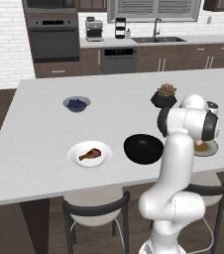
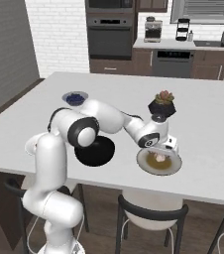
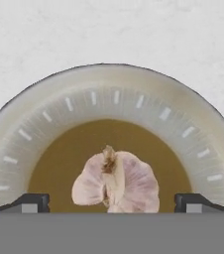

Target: Pick the chicken drumstick and garlic from their plates and place them in the bowl. Then put the bowl in the fridge.

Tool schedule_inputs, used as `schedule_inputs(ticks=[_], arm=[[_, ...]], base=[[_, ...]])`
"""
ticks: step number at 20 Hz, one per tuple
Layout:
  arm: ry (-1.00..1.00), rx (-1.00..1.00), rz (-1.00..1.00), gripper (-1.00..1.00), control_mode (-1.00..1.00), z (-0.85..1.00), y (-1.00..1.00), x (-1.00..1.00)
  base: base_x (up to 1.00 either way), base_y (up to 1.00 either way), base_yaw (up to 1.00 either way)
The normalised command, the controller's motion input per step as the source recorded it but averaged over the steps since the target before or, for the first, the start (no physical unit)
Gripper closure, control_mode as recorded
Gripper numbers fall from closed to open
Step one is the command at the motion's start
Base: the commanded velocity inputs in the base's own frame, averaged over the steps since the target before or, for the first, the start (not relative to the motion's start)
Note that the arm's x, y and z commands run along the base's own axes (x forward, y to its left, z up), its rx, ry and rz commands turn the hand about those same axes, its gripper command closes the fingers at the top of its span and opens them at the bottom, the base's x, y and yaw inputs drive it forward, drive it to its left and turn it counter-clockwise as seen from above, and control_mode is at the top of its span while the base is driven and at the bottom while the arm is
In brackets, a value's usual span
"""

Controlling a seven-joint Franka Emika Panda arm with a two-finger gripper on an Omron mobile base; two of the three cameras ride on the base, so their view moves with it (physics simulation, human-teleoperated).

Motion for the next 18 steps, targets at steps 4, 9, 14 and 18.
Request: schedule_inputs(ticks=[4,9,14,18], arm=[[0.0,0.0,0.0,-1.0,-1.0,-0.25,-0.31,0.0],[0.0,0.0,0.0,-1.0,-1.0,-0.32,-0.05,0.02],[0.0,0.0,0.0,1.0,-1.0,-0.36,0.0,0.0],[-0.05,0.0,0.0,1.0,-1.0,-0.03,0.11,-0.15]], base=[[0.0,0.0,0.0],[0.0,0.0,0.0],[0.0,0.0,0.0],[0.0,0.0,0.0]])
